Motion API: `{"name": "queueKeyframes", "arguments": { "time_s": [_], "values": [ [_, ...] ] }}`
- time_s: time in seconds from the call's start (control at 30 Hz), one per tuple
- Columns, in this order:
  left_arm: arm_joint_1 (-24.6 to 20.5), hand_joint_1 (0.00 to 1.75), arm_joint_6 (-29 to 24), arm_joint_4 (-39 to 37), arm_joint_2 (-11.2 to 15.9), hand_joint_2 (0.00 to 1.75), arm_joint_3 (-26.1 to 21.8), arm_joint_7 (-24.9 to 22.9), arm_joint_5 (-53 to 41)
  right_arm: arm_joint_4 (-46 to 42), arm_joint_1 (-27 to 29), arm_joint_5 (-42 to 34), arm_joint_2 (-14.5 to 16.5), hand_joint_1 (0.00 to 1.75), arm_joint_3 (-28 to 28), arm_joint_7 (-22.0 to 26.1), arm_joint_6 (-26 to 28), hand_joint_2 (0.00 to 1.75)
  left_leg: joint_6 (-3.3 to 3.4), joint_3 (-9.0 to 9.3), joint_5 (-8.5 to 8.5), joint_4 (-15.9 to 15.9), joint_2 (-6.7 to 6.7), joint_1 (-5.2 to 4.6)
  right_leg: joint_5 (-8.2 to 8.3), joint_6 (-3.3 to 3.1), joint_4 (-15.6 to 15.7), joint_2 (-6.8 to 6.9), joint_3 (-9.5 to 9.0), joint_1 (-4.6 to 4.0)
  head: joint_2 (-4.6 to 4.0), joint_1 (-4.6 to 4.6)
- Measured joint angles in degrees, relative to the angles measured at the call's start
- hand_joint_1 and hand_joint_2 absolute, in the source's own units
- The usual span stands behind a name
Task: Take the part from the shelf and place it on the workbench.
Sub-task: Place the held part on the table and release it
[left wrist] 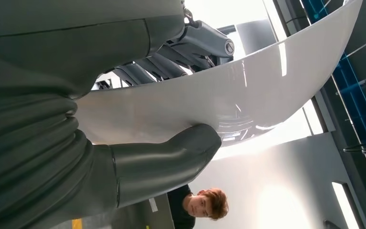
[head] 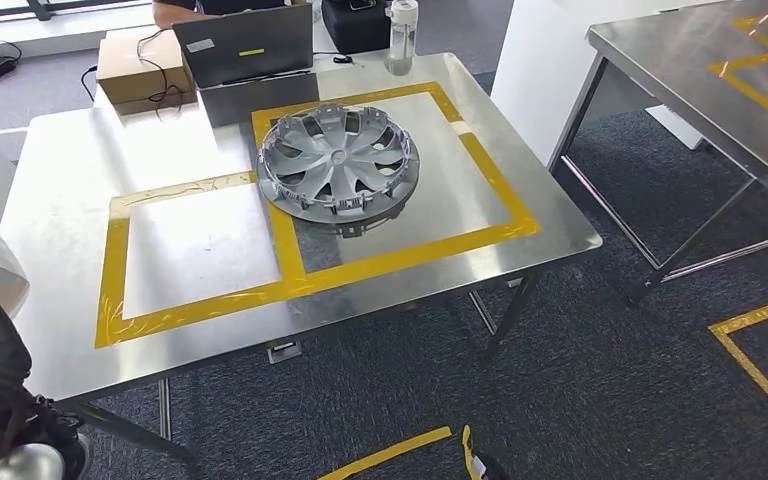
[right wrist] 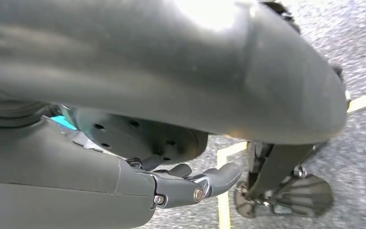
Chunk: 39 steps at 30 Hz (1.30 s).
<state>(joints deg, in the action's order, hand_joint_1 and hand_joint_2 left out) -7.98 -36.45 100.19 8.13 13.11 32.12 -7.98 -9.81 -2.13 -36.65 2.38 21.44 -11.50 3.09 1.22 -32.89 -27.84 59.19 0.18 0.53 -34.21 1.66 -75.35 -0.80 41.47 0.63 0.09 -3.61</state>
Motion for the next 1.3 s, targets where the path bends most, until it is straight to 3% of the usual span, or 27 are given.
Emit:
{"name": "queueKeyframes", "arguments": {
  "time_s": [0.03, 0.1, 0.17, 0.27, 0.33, 0.37, 0.47, 0.5, 0.53, 0.6, 0.67, 0.83, 0.87, 0.9, 0.97, 1.0, 1.03, 1.07, 1.1, 1.13, 1.3],
  "values": [
    [0.05, 1.75, 0.12, 0.01, -0.12, 1.75, -0.01, -0.08, -0.07, 0.0, 0.04, 0.05, 0.0, 0.0, 0.01, 0.34, -0.02, 0.0, -0.07, 0.39, -0.32, 0.01, -0.04, -0.01, 1.87, -0.04, 1.57, 0.06, -0.18, 0.01, 0.0, -0.01],
    [0.15, 1.75, 0.39, 0.01, -0.28, 1.75, -0.08, -0.22, -0.21, 0.0, 0.1, 0.21, -0.01, 0.0, 0.04, 0.26, -0.04, 0.0, -0.38, 1.22, -1.05, 0.06, -0.1, -0.03, 6.58, -0.31, 8.85, 0.4, -2.89, 0.0, 0.0, 0.01],
    [0.26, 1.75, 0.58, 0.03, -0.35, 1.75, -0.22, -0.32, -0.32, 0.01, 0.12, 0.38, -0.02, 0.0, 0.09, -0.05, -0.06, 0.0, -0.93, 1.55, -1.77, 0.16, -0.16, -0.25, 8.47, -0.86, 14.4, 0.75, -5.18, -0.18, -0.01, 0.04],
    [0.55, 1.75, 1.51, 0.03, -0.41, 1.75, -0.49, -0.76, -0.11, 0.02, 0.13, 0.44, -0.01, 0.0, 0.13, -0.18, -0.08, 0.0, -1.9, 2.0, -2.39, -0.13, -0.09, -0.34, 7.84, -1.93, 15.71, 0.73, -5.94, -0.32, -0.01, 0.05],
    [0.69, 1.75, 2.98, -0.2, -0.44, 1.75, -0.64, -1.53, 0.52, 0.02, 0.13, 0.39, 0.02, 0.0, 0.13, -0.24, -0.11, 0.0, -2.56, 1.73, -3.34, 1.49, -0.05, -0.23, 7.62, -2.69, 16.15, 0.68, -6.71, -0.16, -0.01, 0.24],
    [0.74, 1.75, 3.77, -0.5, -0.42, 1.75, -0.69, -1.91, 0.88, 0.02, 0.14, 0.32, 0.04, 0.0, 0.13, -0.27, -0.13, 0.0, -2.83, 0.55, -4.49, 4.03, -0.08, -0.15, 7.47, -3.01, 16.32, 0.68, -7.14, -0.06, -0.01, 0.36],
    [0.94, 1.75, 5.41, -2.3, -0.41, 1.75, -0.66, -2.31, 1.34, 0.02, 0.22, -0.05, 0.04, 0.0, 0.13, -0.28, -0.12, 0.0, -3.32, -5.9, -7.9, 14.47, -0.09, 0.01, 6.67, -3.4, 16.34, 0.64, -8.07, -0.07, -0.01, 0.46],
    [0.97, 1.75, 5.82, -3.05, -0.42, 1.75, -0.62, -2.35, 1.36, 0.02, 0.26, -0.21, 0.04, 0.0, 0.13, -0.28, -0.1, 0.0, -3.38, -7.2, -7.39, 15.71, -0.08, 0.06, 6.36, -3.35, 16.33, 0.56, -8.43, -0.07, -0.01, 0.45],
    [0.92, 1.75, 6.17, -3.77, -0.44, 1.75, -0.58, -2.41, 1.35, 0.02, 0.28, -0.35, 0.04, 0.0, 0.13, -0.29, -0.09, 0.0, -3.37, -7.43, -5.69, 14.82, -0.08, 0.11, 6.03, -3.26, 16.32, 0.45, -8.87, -0.05, -0.01, 0.45],
    [0.54, 1.75, 6.58, -5.23, -0.51, 1.75, -0.47, -2.67, 1.3, 0.02, 0.29, -0.52, 0.04, 0.0, 0.13, -0.29, -0.07, 0.0, -3.22, -5.22, -0.56, 7.9, -0.07, 0.21, 5.28, -2.91, 16.28, 0.26, -9.83, 0.0, -0.01, 0.45],
    [-0.18, 1.75, 6.72, -6.98, -0.66, 1.75, -0.37, -3.39, 1.13, 0.02, 0.25, -0.54, 0.04, 0.0, 0.13, -0.28, -0.06, 0.0, -2.71, -2.7, 2.02, 1.85, -0.13, 0.07, 4.63, -2.27, 16.2, 0.1, -10.3, -0.11, 0.0, 0.45],
    [-3.15, 1.75, 9.29, -13.19, -1.19, 1.75, -0.35, -7.4, 0.79, 0.02, 0.2, -0.46, -0.03, 0.0, 0.13, -0.28, -0.02, 0.0, -0.72, -1.9, 1.85, 0.32, -0.35, -0.12, 3.91, -0.6, 15.74, 0.08, -10.27, -0.05, -0.01, 0.35],
    [-4.25, 1.75, 10.74, -15.0, -1.25, 1.75, -0.4, -8.5, 1.32, 0.02, 0.19, -0.38, -0.07, 0.0, 0.13, -0.27, -0.07, 0.0, -0.52, -1.8, 1.8, 0.32, -0.39, -0.16, 3.53, -0.6, 14.72, 0.16, -9.7, -0.1, -0.01, 0.29],
    [-5.47, 1.75, 12.43, -17.12, -1.28, 1.75, -0.51, -9.6, 2.06, 0.02, 0.19, -0.26, -0.14, 0.0, 0.14, -0.22, -0.18, 0.0, -0.4, -1.78, 1.62, 0.53, -0.43, -0.32, 4.22, -1.6, 14.41, 0.26, -9.22, -0.15, -0.01, 0.19],
    [-9.44, 1.75, 15.86, -23.4, -1.05, 1.75, -0.83, -11.2, 3.14, 0.03, 0.19, 0.07, -0.29, 0.0, 0.23, -0.14, -0.58, 0.0, -0.31, -1.85, 1.25, 0.98, -0.61, -0.84, 4.1, -4.02, 14.71, 0.35, -8.89, -0.32, -0.01, 0.1],
    [-12.55, 1.75, 16.92, -28.63, -0.76, 1.75, -0.99, -11.35, 2.86, 0.03, 0.16, 0.29, -0.38, 0.0, 0.36, -0.1, -0.84, 0.0, -0.23, -1.9, 1.12, 1.17, -0.72, -0.95, 4.61, -4.38, 15.46, 0.3, -9.14, -0.29, -0.01, 0.1],
    [-16.22, 1.75, 17.29, -34.57, -0.3, 1.75, -1.09, -11.31, 1.67, 0.03, 0.08, 0.53, -0.45, 0.0, 0.51, -0.15, -1.09, 0.0, -0.2, -1.97, 1.08, 1.26, -0.8, -1.02, 4.06, -3.46, 15.57, 0.26, -9.32, -0.21, 0.0, 0.09],
    [-20.11, 1.75, 17.19, -41.09, 0.23, 1.75, -1.15, -11.33, -0.06, 0.03, 0.01, 0.81, -0.52, 0.0, 0.68, -0.19, -1.36, 0.0, -0.19, -2.04, 1.06, 1.37, -0.86, -1.01, 4.64, -2.16, 15.69, 0.13, -9.34, -0.14, -0.01, 0.07],
    [-23.64, 1.75, 16.67, -46.85, 0.77, 1.75, -1.16, -11.66, -2.11, 0.02, -0.06, 1.01, -0.61, 0.0, 0.86, -0.23, -1.61, 0.0, -0.19, -2.09, 1.05, 1.43, -0.84, -1.0, 4.97, -1.3, 15.8, 0.04, -9.33, -0.07, -0.01, 0.09],
    [-26.62, 1.75, 16.16, -51.75, 1.25, 1.75, -1.14, -12.25, -4.15, 0.02, -0.08, 1.23, -0.71, 0.0, 1.05, -0.28, -1.8, 0.0, -0.2, -2.11, 1.06, 1.44, -0.77, -0.99, 5.02, -0.92, 15.88, -0.02, -9.34, -0.03, -0.02, 0.11],
    [-35.83, 1.75, 16.98, -67.91, 1.42, 1.75, -0.05, -13.8, -8.56, 0.02, 0.01, 2.22, -1.06, 0.0, 2.15, -0.31, -2.11, 0.0, -0.2, -2.08, 1.09, 1.37, -0.71, -0.95, 5.14, -0.97, 15.95, -0.12, -9.34, -0.07, -0.02, 0.11]
  ]
}}
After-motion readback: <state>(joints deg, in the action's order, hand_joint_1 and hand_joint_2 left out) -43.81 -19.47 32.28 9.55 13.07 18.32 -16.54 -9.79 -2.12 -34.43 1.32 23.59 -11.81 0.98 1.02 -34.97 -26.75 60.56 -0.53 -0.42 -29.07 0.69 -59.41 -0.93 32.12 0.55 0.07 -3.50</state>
